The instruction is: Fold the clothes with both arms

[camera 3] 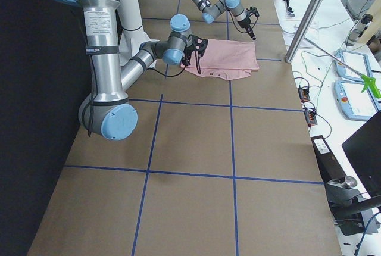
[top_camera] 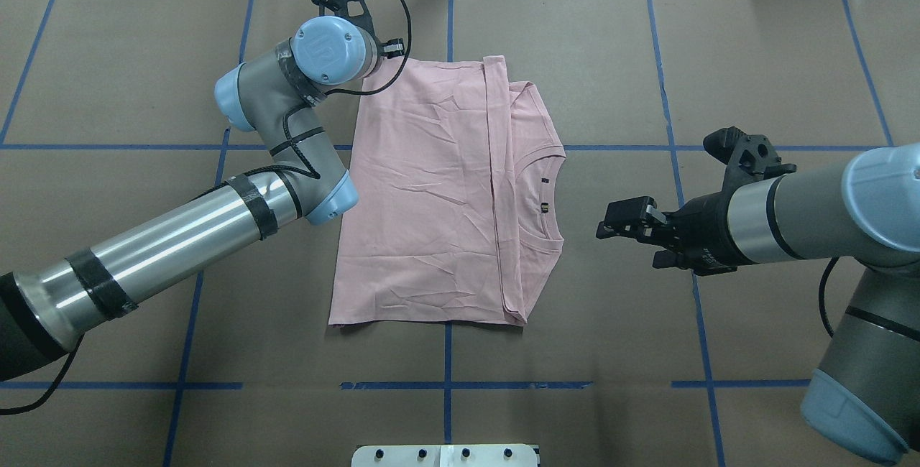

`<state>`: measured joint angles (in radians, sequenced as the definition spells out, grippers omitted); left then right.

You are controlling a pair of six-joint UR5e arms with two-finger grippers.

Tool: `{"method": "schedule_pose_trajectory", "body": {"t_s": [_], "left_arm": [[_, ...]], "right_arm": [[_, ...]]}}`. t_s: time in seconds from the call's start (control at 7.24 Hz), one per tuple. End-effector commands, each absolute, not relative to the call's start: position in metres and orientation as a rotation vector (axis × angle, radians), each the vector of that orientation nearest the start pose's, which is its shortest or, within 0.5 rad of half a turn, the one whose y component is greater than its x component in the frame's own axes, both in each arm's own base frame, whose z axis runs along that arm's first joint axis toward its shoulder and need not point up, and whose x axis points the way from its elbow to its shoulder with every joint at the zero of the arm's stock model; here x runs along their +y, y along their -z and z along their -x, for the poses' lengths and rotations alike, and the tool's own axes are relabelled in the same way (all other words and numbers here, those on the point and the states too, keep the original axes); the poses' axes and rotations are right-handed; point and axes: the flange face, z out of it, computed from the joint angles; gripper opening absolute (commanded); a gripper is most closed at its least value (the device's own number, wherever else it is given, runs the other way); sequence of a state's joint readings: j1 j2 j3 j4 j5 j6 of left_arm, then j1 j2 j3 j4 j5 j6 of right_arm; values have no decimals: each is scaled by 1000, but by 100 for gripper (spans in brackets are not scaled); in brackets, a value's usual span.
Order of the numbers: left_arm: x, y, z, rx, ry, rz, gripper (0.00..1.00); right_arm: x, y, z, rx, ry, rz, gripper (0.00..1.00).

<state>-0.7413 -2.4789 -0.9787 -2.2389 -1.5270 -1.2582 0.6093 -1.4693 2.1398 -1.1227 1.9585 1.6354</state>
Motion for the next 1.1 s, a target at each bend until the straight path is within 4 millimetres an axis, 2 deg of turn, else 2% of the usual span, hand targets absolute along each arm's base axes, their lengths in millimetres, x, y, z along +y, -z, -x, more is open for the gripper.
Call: {"method": "schedule_pose_trajectory", "body": {"t_s": [0.0, 0.14, 0.28, 0.41, 0.55, 0.69, 0.83, 0.97], "left_arm": [[-637, -291, -496, 895, 398, -369, 100], [-604, -290, -473, 918, 436, -290, 100], [-562, -275, -454, 944, 486, -191, 100], [-501, -252, -457, 955, 525, -99, 100], [-454, -245, -470, 948, 611, 10, 100], [-408, -252, -487, 925, 686, 76, 100], [-364, -270, -504, 897, 725, 116, 100], [-338, -276, -524, 879, 766, 151, 100]], "right_arm": [[-362, -297, 336, -1148, -380, 20, 100], [-364, -300, 335, -1142, -372, 9, 100], [-366, -300, 335, -1141, -368, 5, 100], [-366, -304, 337, -1135, -369, 8, 100], [-366, -304, 339, -1135, -367, 11, 100], [-366, -303, 338, -1136, -367, 11, 100], [-367, -305, 339, -1133, -368, 12, 100], [-367, -303, 340, -1136, -366, 12, 100]]}}
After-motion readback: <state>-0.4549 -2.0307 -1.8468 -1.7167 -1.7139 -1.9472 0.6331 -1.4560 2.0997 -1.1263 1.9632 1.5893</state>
